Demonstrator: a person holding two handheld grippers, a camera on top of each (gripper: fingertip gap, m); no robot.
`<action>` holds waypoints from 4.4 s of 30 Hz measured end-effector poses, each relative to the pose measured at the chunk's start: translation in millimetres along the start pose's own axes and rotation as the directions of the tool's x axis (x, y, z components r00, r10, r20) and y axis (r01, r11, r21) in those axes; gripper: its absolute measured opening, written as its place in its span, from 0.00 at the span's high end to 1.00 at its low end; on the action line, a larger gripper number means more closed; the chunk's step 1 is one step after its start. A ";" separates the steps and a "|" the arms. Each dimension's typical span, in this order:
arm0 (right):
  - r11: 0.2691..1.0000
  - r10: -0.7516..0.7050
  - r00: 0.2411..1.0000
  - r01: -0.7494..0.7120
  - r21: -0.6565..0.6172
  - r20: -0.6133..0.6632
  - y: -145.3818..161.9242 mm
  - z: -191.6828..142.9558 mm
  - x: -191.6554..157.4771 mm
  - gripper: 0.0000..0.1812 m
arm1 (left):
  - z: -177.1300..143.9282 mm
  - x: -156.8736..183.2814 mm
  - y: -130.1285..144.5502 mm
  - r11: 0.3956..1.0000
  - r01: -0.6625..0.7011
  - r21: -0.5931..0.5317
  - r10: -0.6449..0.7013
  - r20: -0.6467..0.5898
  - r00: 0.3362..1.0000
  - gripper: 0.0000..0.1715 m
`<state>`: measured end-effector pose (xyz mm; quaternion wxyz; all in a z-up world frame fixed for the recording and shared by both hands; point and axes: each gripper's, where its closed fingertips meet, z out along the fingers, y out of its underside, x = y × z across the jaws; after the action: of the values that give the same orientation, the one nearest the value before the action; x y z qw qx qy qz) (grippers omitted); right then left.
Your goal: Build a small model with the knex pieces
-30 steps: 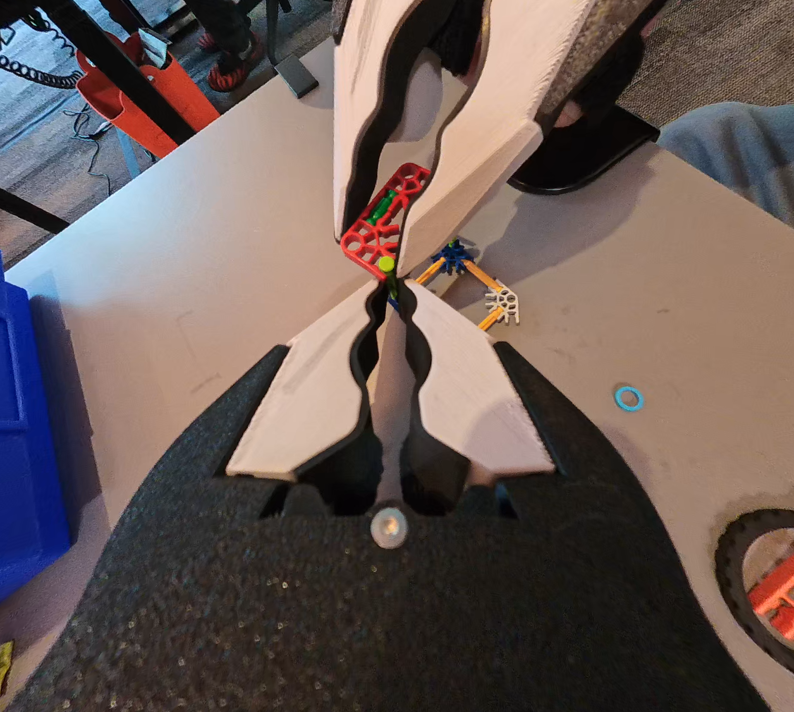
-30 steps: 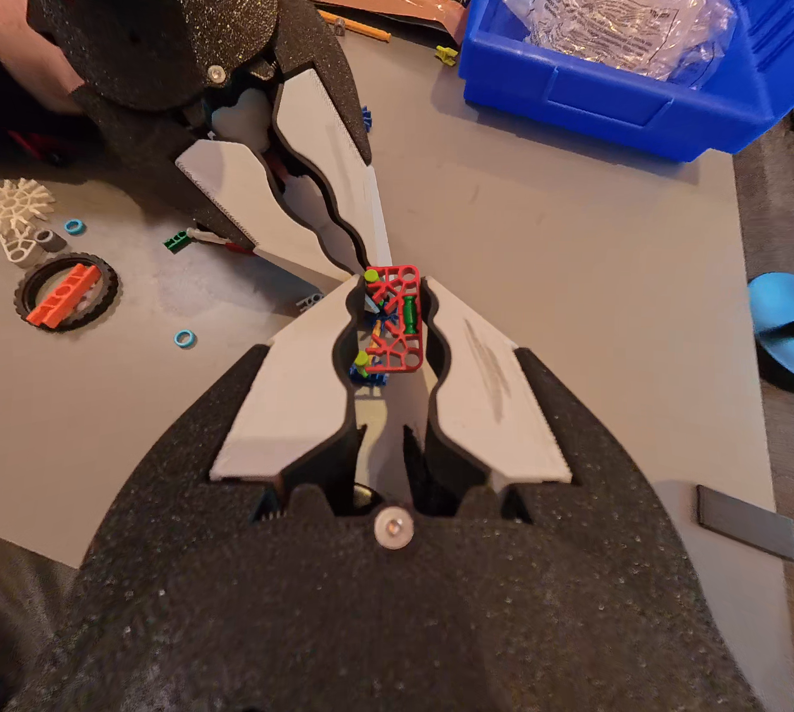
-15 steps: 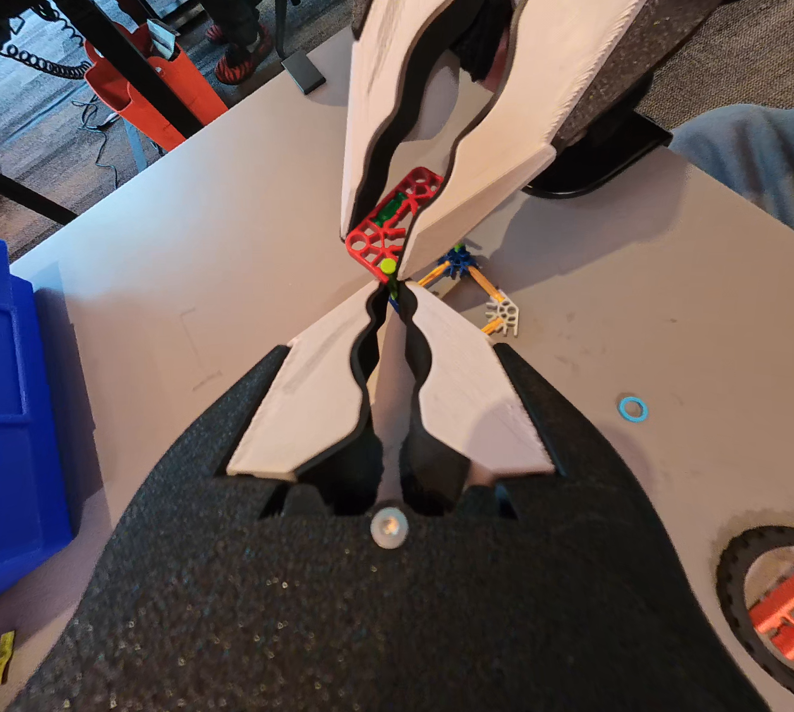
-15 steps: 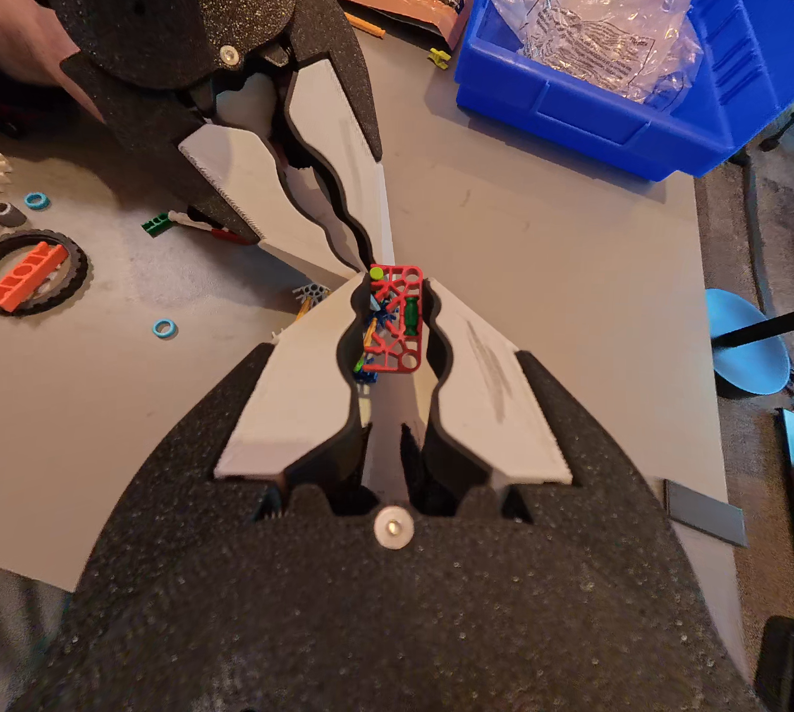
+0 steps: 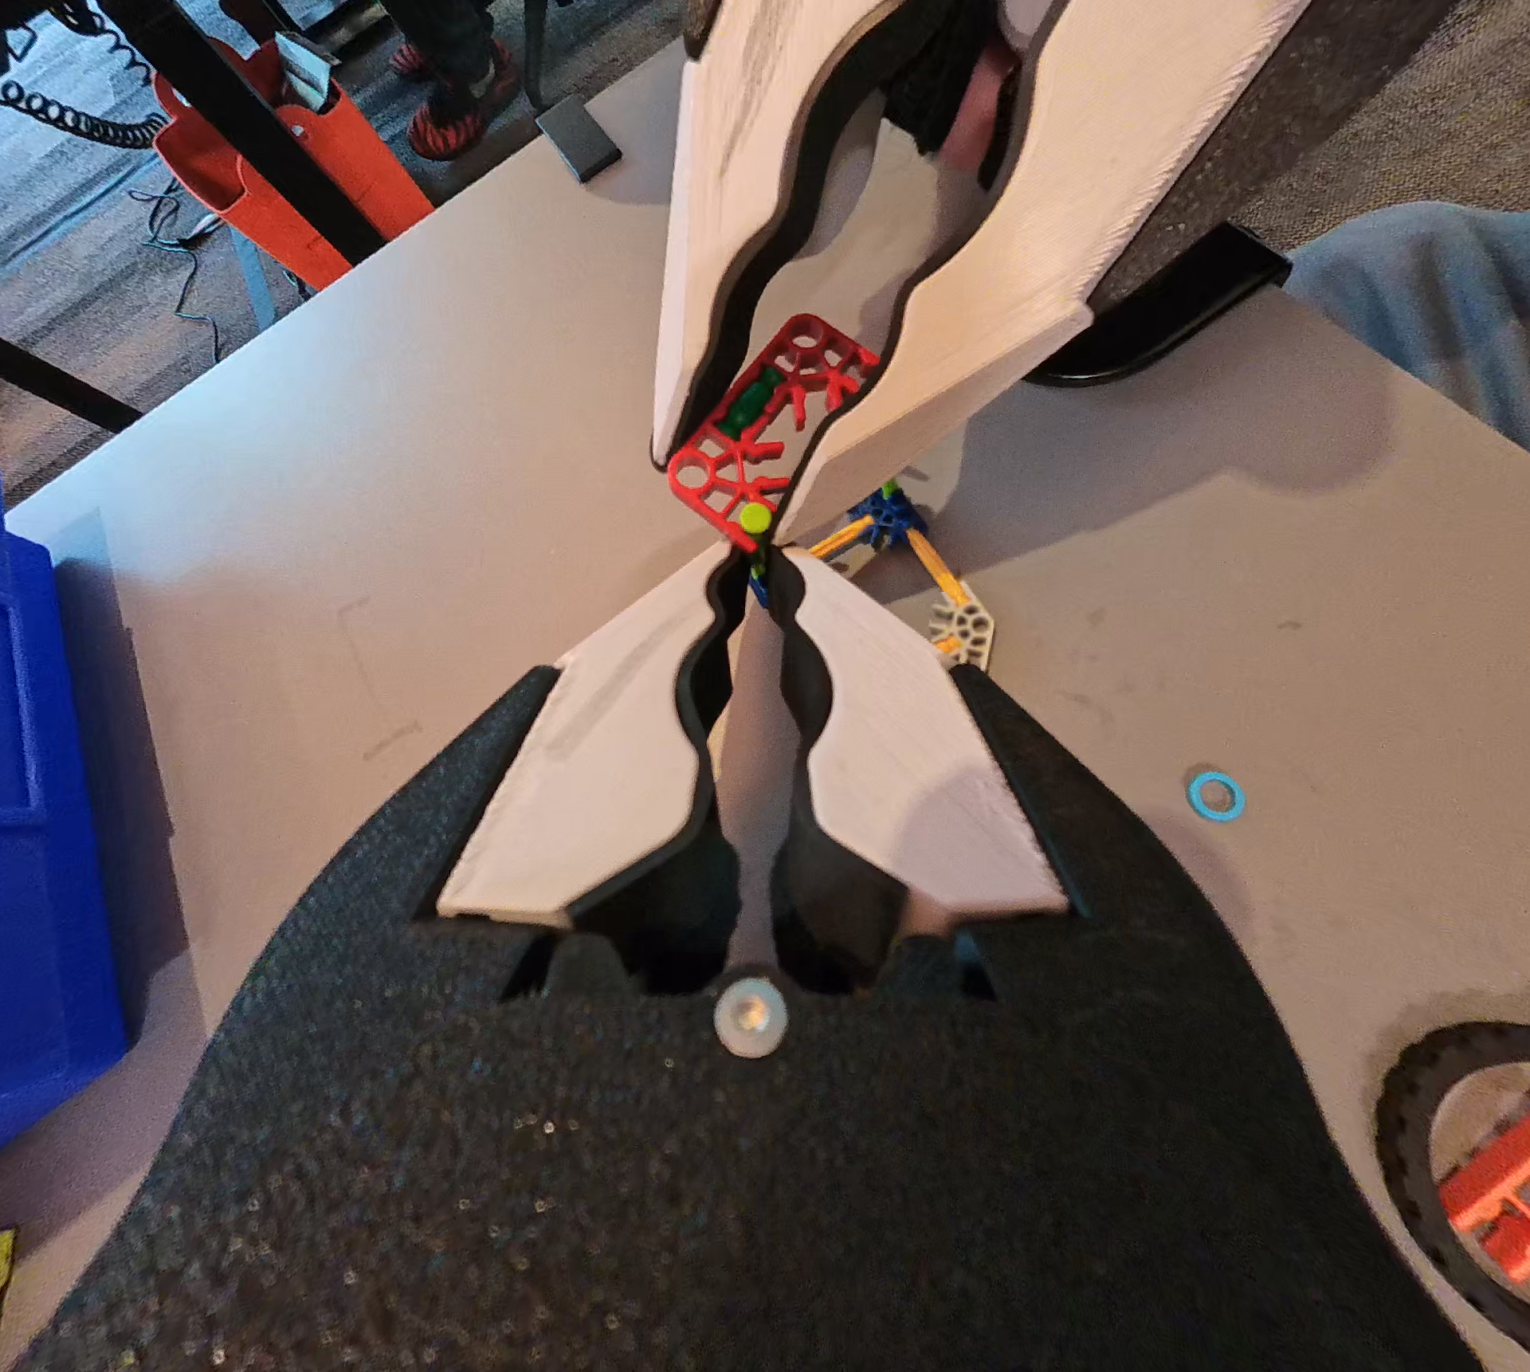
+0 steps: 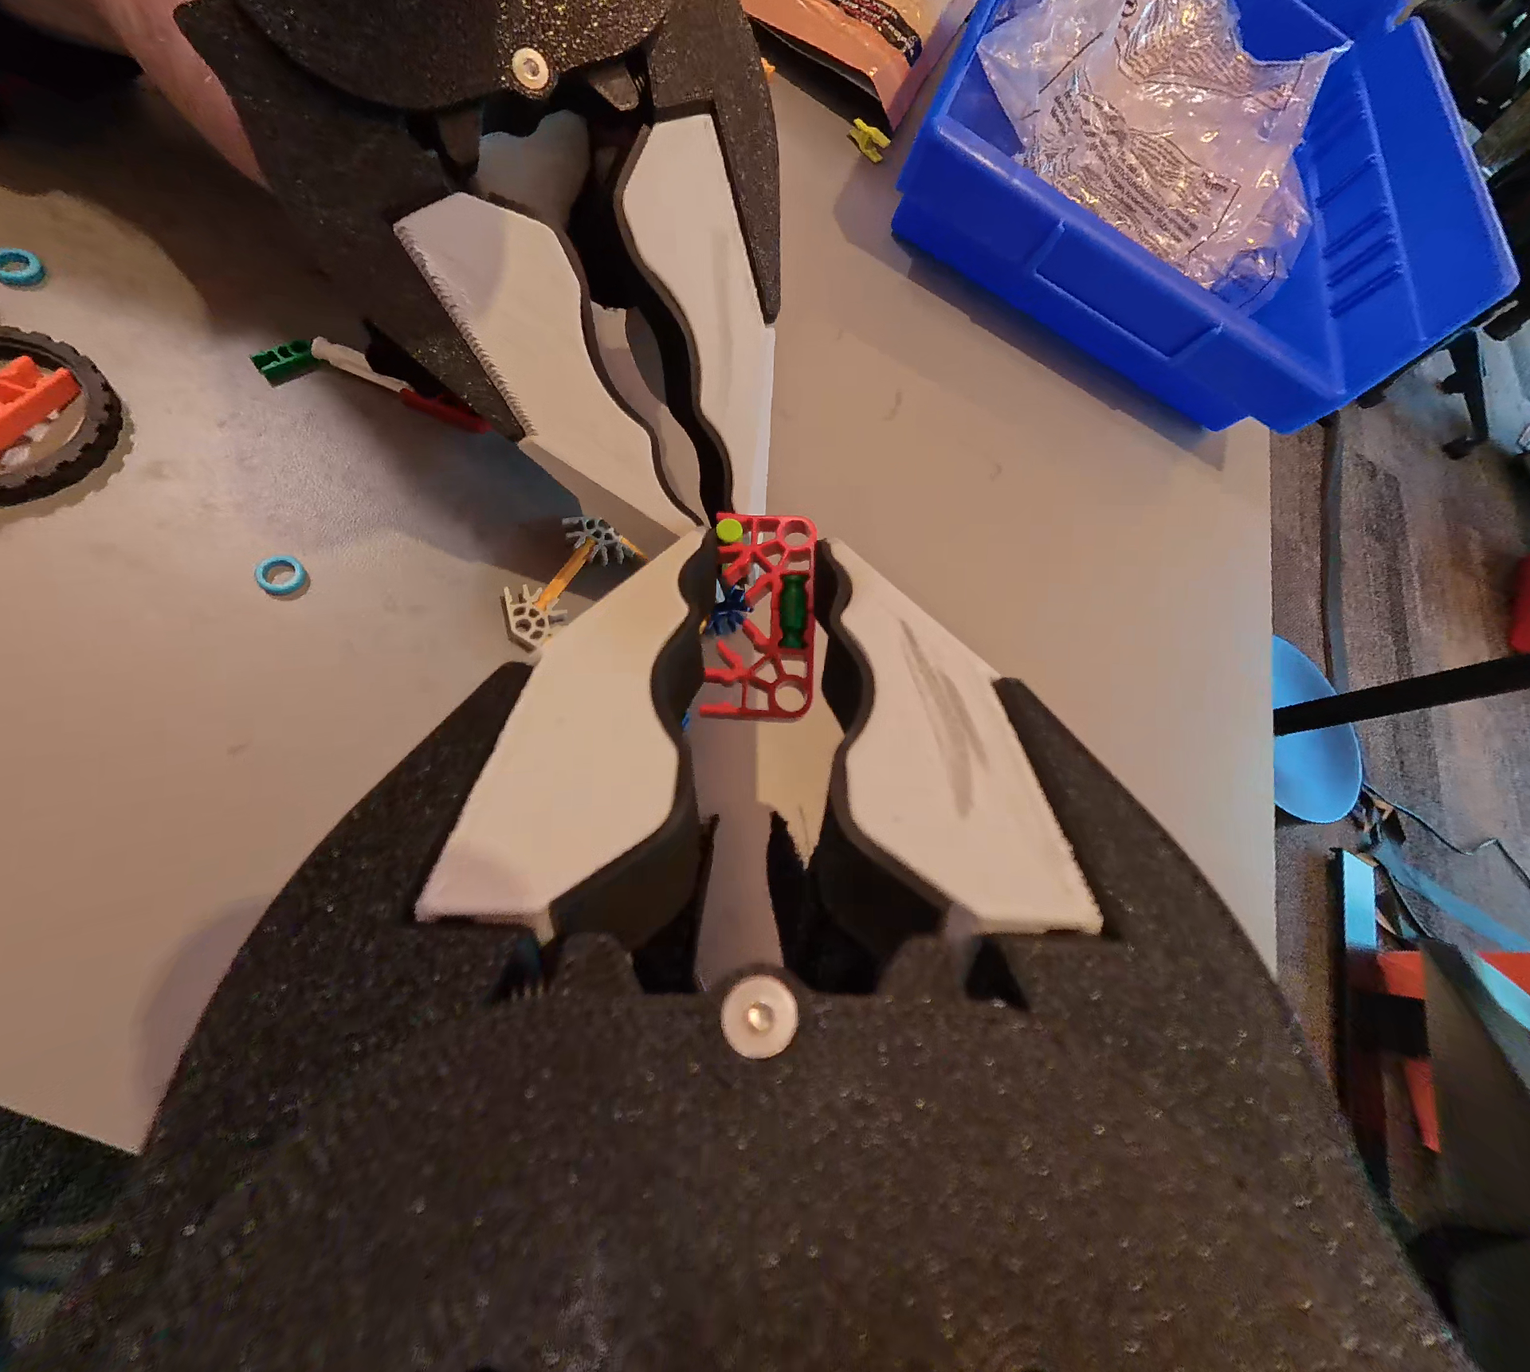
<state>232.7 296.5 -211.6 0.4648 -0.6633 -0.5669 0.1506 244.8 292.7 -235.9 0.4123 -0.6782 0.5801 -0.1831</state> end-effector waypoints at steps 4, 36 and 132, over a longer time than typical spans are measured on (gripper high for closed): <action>0.999 -0.039 0.999 0.039 0.008 0.037 -0.6 -0.1 -2.0 0.89 | 0.2 0.6 0.3 1.000 -0.002 0.001 0.002 -0.008 1.000 1.00; 0.996 0.080 0.987 -0.074 -0.044 0.140 5.2 -3.0 1.8 0.89 | 5.8 -1.7 -2.5 0.999 -0.046 -0.026 0.047 0.026 0.999 1.00; 0.978 0.208 0.919 -0.198 -0.066 0.335 -4.0 -8.5 -9.2 0.87 | -10.6 12.7 -10.3 0.997 0.000 0.082 0.014 -0.165 0.986 0.99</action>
<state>233.6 284.2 -207.0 0.3315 -0.6895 -0.5690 0.3017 247.0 277.0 -224.6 0.3908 -0.6413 0.6066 -0.2607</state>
